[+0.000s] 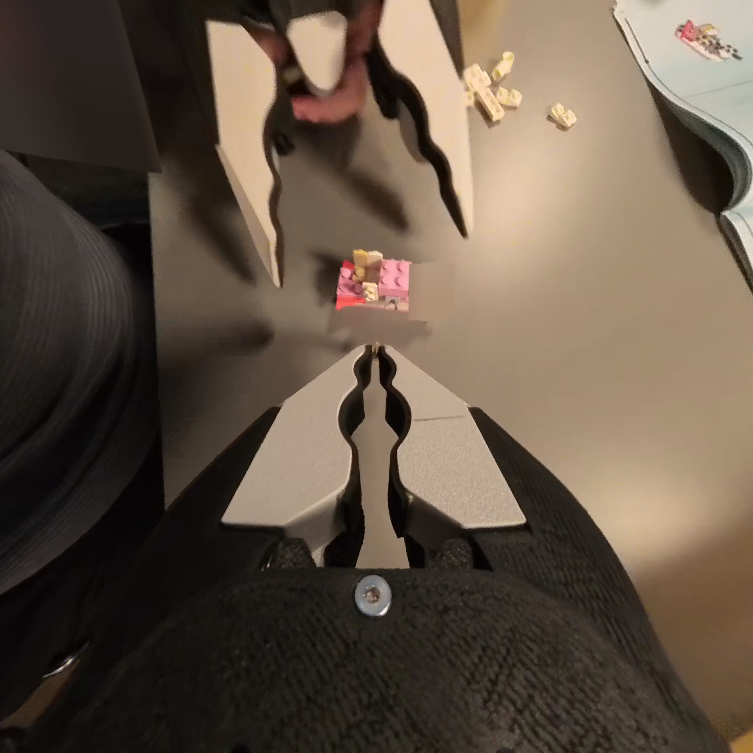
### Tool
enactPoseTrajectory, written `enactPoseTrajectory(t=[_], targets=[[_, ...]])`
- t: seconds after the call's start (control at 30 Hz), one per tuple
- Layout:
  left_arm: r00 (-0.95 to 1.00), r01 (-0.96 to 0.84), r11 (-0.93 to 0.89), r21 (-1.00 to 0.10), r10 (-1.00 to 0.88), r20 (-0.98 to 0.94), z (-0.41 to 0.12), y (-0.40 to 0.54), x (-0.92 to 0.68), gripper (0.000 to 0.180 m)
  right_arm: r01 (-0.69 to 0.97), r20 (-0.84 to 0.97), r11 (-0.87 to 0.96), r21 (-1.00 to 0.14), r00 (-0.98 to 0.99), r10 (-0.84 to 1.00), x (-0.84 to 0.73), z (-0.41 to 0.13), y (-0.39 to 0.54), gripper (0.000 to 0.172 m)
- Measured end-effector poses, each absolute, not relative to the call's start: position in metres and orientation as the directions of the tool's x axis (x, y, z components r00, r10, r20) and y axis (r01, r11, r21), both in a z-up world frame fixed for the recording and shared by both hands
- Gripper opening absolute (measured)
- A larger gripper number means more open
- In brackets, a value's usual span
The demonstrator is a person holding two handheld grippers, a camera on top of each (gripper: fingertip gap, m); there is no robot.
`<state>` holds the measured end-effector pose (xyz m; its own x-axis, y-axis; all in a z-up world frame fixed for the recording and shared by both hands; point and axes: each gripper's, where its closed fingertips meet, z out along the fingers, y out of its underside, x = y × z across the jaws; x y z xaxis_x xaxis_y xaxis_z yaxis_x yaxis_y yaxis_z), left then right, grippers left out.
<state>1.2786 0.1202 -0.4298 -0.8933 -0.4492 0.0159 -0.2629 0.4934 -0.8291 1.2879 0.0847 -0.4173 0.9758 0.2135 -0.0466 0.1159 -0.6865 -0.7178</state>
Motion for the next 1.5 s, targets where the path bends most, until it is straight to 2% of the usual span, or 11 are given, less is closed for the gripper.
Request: enactPoseTrajectory(t=[0.13, 0.27, 0.43, 0.7, 0.87, 0.97, 1.1, 1.23, 1.37, 1.5], targets=[[-0.942, -0.229, 0.504, -0.833, -0.332, 0.058, -0.427, 0.106, 1.283, 0.09, 0.112, -0.08, -0.646, -0.755, 0.962, 0.261, 1.281, -0.41, 0.089, 0.001], [-0.945, -0.283, 0.527, -0.801, -0.294, 0.141, -0.436, 0.103, 1.285, 0.089, 0.128, -0.079, -0.63, -0.766, 0.954, 0.289, 1.277, -0.407, 0.088, 0.002], [-0.95, -0.288, 0.548, -0.786, -0.268, 0.161, -0.44, 0.102, 1.283, 0.079, 0.159, -0.061, -0.684, -0.712, 0.956, 0.286, 1.284, -0.425, 0.079, 0.001], [-0.956, -0.27, 0.591, -0.76, -0.256, 0.14, -0.446, 0.107, 1.281, 0.089, 0.281, -0.034, -0.733, -0.619, 0.923, 0.383, 1.288, -0.444, 0.074, 0.001], [-0.959, -0.264, 0.593, -0.761, -0.247, 0.14, -0.446, 0.107, 1.282, 0.078, 0.33, -0.023, -0.734, -0.593, 0.905, 0.425, 1.29, -0.444, 0.075, 0.001], [-0.96, -0.265, 0.591, -0.762, -0.238, 0.149, -0.446, 0.107, 1.281, 0.062, 0.343, -0.016, -0.739, -0.58, 0.902, 0.432, 1.291, -0.446, 0.075, 0.004], [-0.96, -0.263, 0.592, -0.762, -0.237, 0.147, -0.446, 0.107, 1.281, 0.062, 0.329, -0.029, -0.74, -0.587, 0.905, 0.425, 1.291, -0.445, 0.075, 0.01], [-0.955, -0.276, 0.583, -0.764, -0.257, 0.15, -0.446, 0.107, 1.282, 0.062, 0.268, -0.032, -0.726, -0.633, 0.928, 0.371, 1.294, -0.435, 0.078, 0.028], [-0.934, -0.308, 0.507, -0.805, -0.322, 0.155, -0.435, 0.11, 1.291, 0.062, 0.153, -0.05, -0.643, -0.751, 0.957, 0.286, 1.293, -0.41, 0.091, 0.048], [-0.894, -0.348, 0.42, -0.838, -0.418, 0.163, -0.426, 0.117, 1.307, 0.062, 0.0, -0.058, -0.568, -0.823, 0.995, 0.084, 1.304, -0.395, 0.113, 0.048]])
